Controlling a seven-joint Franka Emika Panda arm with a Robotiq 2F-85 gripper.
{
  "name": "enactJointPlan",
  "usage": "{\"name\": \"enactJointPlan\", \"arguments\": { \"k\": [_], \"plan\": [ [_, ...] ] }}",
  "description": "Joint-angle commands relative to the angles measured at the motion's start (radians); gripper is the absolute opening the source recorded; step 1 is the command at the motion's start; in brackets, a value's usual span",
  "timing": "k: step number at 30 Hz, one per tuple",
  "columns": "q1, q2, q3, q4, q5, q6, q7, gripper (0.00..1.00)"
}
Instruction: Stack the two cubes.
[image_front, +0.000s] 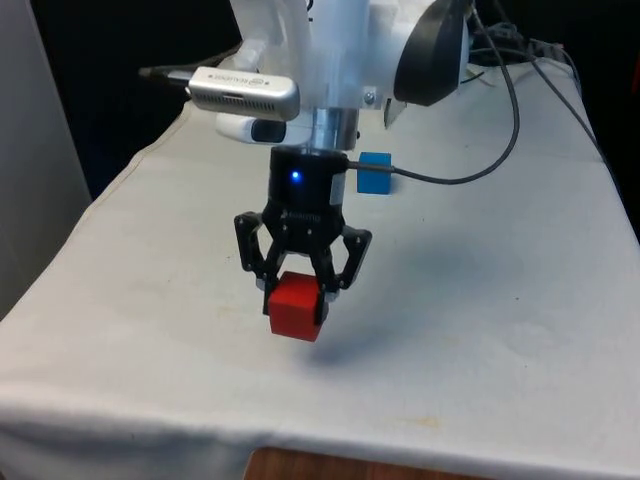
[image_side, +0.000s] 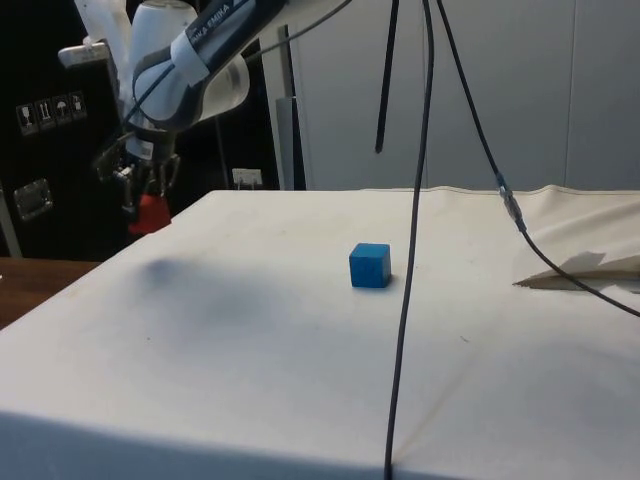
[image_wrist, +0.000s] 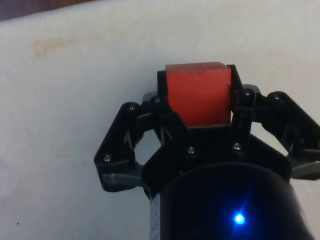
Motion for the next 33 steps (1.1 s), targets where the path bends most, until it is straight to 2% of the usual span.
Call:
{"name": "enactJointPlan", "arguments": {
  "k": [1, 3, 4, 5, 13, 14, 15, 22, 23, 24, 25, 30, 31, 32, 33],
  "plan": [
    [0.005, -0.026, -0.003, -0.043, -0.001, 0.022, -0.001, 0.00],
    [0.006, -0.036, -0.004, -0.055, -0.001, 0.021, -0.002, 0.00],
    [0.003, -0.014, -0.002, -0.016, 0.000, 0.000, 0.000, 0.00],
    [0.008, -0.042, -0.005, -0.062, -0.001, 0.021, -0.002, 0.00],
    [0.016, -0.099, -0.008, -0.126, -0.004, 0.018, -0.001, 0.00],
    [0.010, -0.071, -0.003, -0.082, -0.001, 0.000, 0.000, 0.00],
    [0.017, -0.113, -0.008, -0.141, -0.005, 0.018, -0.002, 0.00],
    [0.020, -0.167, -0.007, -0.202, -0.004, 0.018, -0.006, 0.00],
    [0.016, -0.143, -0.004, -0.164, -0.002, 0.000, -0.004, 0.00],
    [0.021, -0.176, -0.007, -0.212, -0.004, 0.018, -0.007, 0.00],
    [0.022, -0.192, -0.007, -0.231, -0.004, 0.019, -0.008, 0.00],
    [0.025, -0.239, -0.007, -0.288, -0.004, 0.020, -0.012, 0.00],
    [0.025, -0.239, -0.007, -0.288, -0.004, 0.020, -0.012, 0.00],
    [0.021, -0.218, -0.004, -0.254, -0.002, 0.000, -0.010, 0.00],
    [0.025, -0.247, -0.007, -0.298, -0.004, 0.021, -0.012, 0.00]
  ]
}}
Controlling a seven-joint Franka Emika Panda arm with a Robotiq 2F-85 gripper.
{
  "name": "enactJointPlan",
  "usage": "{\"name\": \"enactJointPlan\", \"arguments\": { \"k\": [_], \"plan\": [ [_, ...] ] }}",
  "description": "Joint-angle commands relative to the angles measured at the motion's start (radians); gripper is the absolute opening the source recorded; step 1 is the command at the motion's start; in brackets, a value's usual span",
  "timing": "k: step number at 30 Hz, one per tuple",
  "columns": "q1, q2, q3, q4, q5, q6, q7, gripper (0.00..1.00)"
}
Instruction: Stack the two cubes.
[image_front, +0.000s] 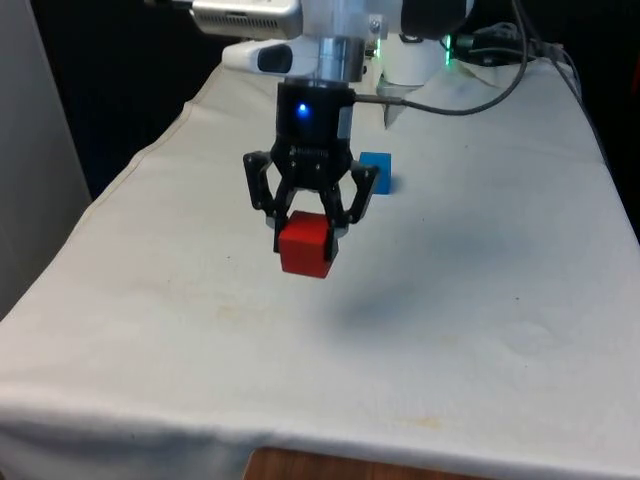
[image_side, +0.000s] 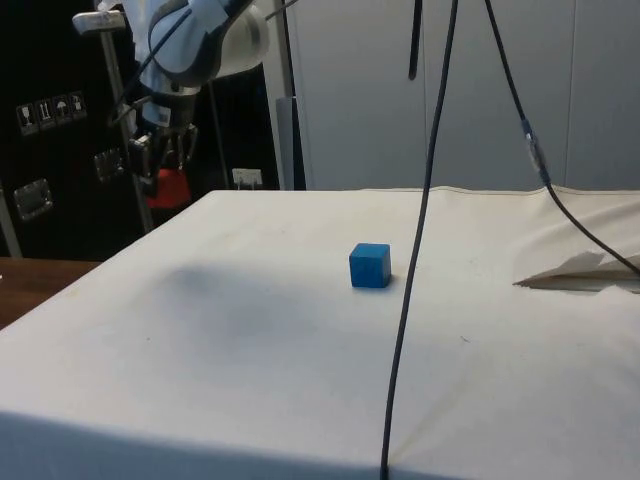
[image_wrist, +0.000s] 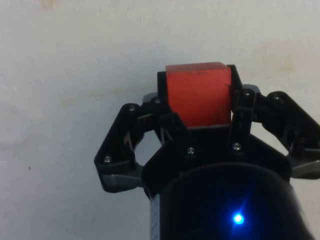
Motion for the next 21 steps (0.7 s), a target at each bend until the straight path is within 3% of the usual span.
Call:
{"name": "enactJointPlan", "arguments": {
  "k": [1, 6, 7, 8, 15, 16, 17, 21],
  "plan": [
    [0.005, -0.028, -0.003, -0.045, -0.002, 0.022, -0.002, 0.00],
    [0.009, -0.071, -0.003, -0.105, -0.002, 0.031, -0.004, 0.00],
    [0.005, -0.052, 0.000, -0.074, 0.000, 0.010, -0.002, 0.00],
    [0.010, -0.078, -0.003, -0.116, -0.002, 0.034, -0.004, 0.00],
    [0.016, -0.133, -0.003, -0.201, -0.002, 0.055, -0.005, 0.00],
    [0.012, -0.110, 0.000, -0.162, 0.000, 0.030, -0.004, 0.00],
    [0.017, -0.140, -0.003, -0.212, -0.002, 0.057, -0.005, 0.00],
    [0.020, -0.167, -0.002, -0.254, -0.002, 0.069, -0.005, 0.00]
  ]
}}
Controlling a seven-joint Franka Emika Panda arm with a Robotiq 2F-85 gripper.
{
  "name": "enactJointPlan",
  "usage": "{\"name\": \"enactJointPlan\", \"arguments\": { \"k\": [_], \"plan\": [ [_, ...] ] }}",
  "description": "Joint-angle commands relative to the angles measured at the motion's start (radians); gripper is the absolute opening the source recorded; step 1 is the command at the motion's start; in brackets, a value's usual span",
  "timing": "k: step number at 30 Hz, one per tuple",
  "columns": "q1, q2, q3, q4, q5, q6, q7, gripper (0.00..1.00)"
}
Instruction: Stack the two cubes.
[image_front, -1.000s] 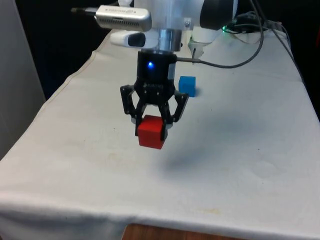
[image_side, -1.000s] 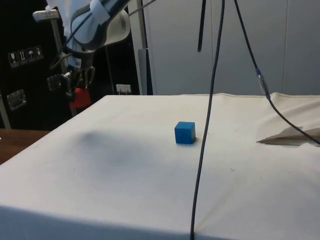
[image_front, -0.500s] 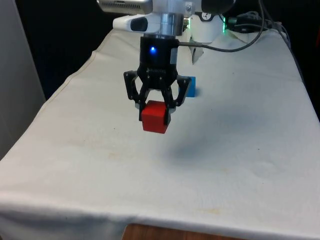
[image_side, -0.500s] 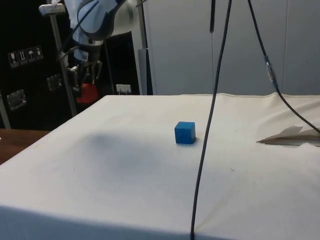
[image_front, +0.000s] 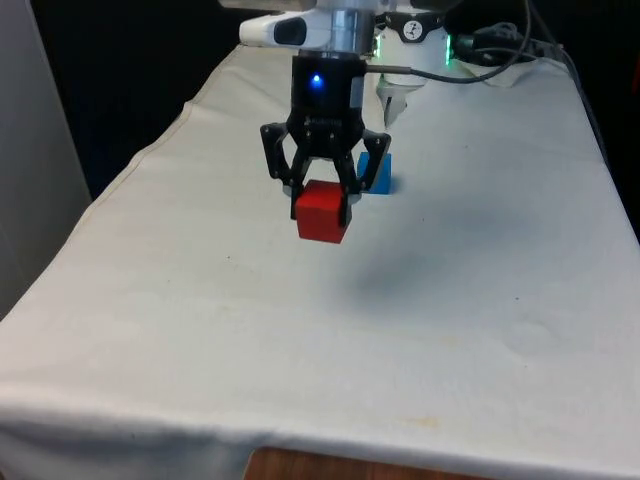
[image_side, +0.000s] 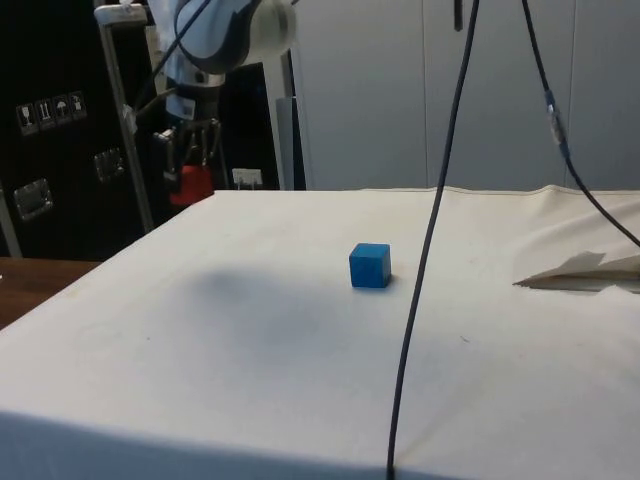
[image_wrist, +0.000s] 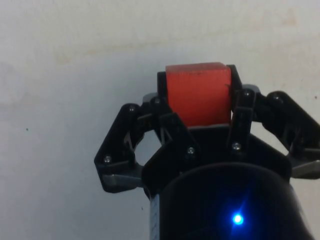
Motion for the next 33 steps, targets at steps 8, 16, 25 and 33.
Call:
{"name": "enactJointPlan", "arguments": {
  "k": [8, 16, 25, 33],
  "plan": [
    [0.010, -0.076, -0.002, -0.123, -0.002, 0.050, -0.001, 0.00],
    [0.015, -0.129, -0.002, -0.210, -0.002, 0.082, -0.001, 0.00],
    [0.024, -0.207, -0.001, -0.329, -0.005, 0.122, 0.000, 0.00],
    [0.030, -0.272, 0.003, -0.425, -0.006, 0.153, 0.001, 0.00]
  ]
}}
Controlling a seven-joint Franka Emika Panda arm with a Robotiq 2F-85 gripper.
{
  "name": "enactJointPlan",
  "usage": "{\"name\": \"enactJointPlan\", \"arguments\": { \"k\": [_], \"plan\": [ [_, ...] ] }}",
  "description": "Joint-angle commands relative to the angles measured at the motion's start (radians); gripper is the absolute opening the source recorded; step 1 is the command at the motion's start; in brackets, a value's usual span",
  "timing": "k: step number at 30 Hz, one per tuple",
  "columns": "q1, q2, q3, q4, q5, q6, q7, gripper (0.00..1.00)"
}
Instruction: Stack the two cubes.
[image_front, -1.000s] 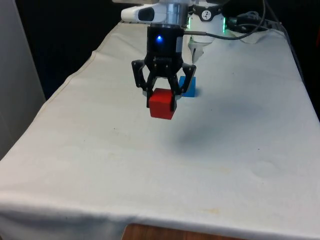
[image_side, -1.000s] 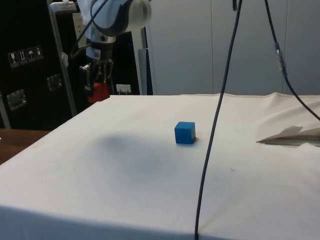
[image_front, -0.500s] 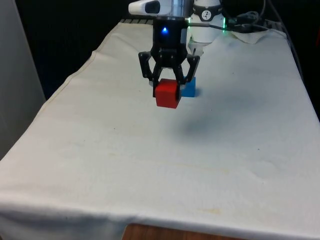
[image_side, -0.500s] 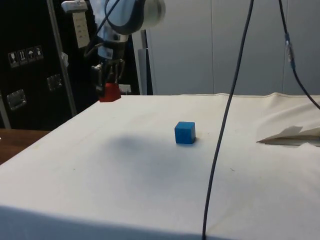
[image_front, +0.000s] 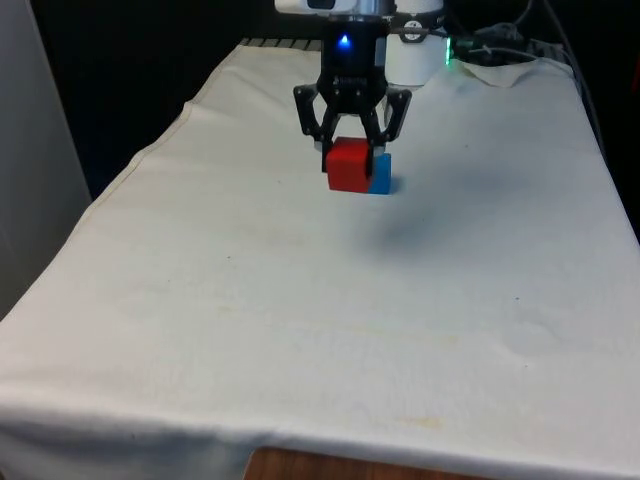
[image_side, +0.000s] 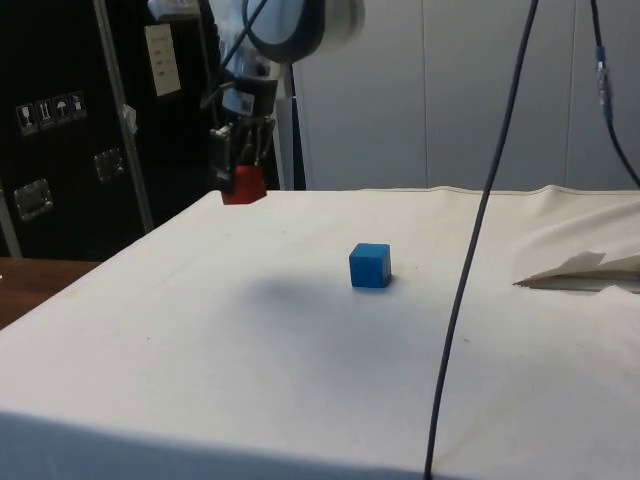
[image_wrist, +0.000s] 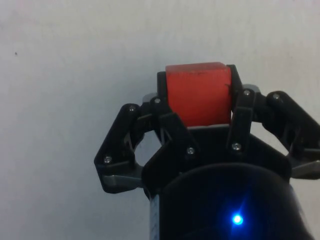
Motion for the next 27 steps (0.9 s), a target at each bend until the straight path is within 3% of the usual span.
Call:
{"name": "enactJointPlan", "arguments": {
  "k": [1, 7, 8, 22, 27],
  "plan": [
    [0.005, -0.016, -0.003, -0.024, -0.006, 0.016, 0.004, 0.00],
    [0.008, -0.067, 0.003, -0.101, -0.006, 0.043, 0.004, 0.00],
    [0.004, -0.054, 0.006, -0.079, 0.000, 0.025, 0.000, 0.00],
    [0.010, -0.169, 0.017, -0.260, -0.005, 0.115, 0.004, 0.00],
    [0.008, -0.185, 0.023, -0.283, 0.000, 0.118, 0.000, 0.00]
  ]
}}
